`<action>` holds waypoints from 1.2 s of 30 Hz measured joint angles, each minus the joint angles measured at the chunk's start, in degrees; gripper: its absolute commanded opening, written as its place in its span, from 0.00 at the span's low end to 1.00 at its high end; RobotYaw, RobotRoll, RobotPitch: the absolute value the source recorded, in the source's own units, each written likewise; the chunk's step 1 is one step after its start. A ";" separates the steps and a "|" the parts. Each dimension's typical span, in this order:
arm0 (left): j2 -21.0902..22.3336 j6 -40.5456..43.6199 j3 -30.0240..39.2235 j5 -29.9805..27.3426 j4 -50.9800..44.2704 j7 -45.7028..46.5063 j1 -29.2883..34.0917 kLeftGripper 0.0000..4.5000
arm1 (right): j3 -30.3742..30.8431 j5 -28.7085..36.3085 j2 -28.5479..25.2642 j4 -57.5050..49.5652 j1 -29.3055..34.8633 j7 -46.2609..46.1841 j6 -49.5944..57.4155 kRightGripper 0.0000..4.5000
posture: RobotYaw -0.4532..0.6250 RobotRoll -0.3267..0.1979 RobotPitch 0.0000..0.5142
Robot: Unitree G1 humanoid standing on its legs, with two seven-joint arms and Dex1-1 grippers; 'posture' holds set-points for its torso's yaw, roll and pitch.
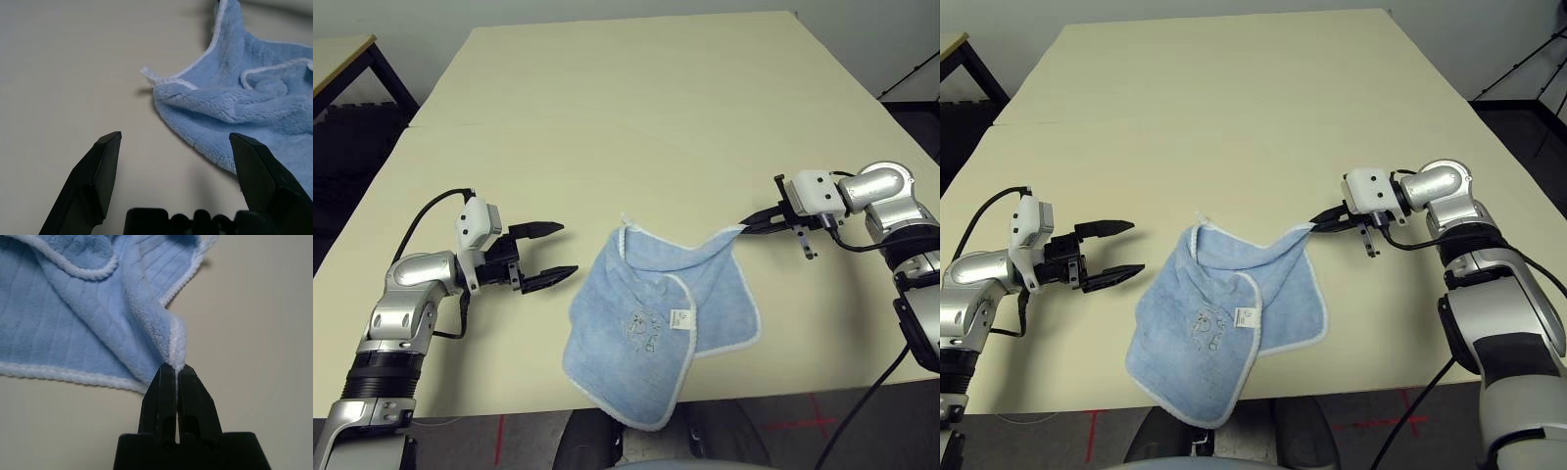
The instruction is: Fold the towel and set it aside.
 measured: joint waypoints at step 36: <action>-8.79 9.58 -0.64 0.22 -4.68 13.75 -3.90 1.00 | -20.50 2.42 23.16 -10.64 -22.91 -50.30 4.89 0.00 | 0.37 0.62 0.21</action>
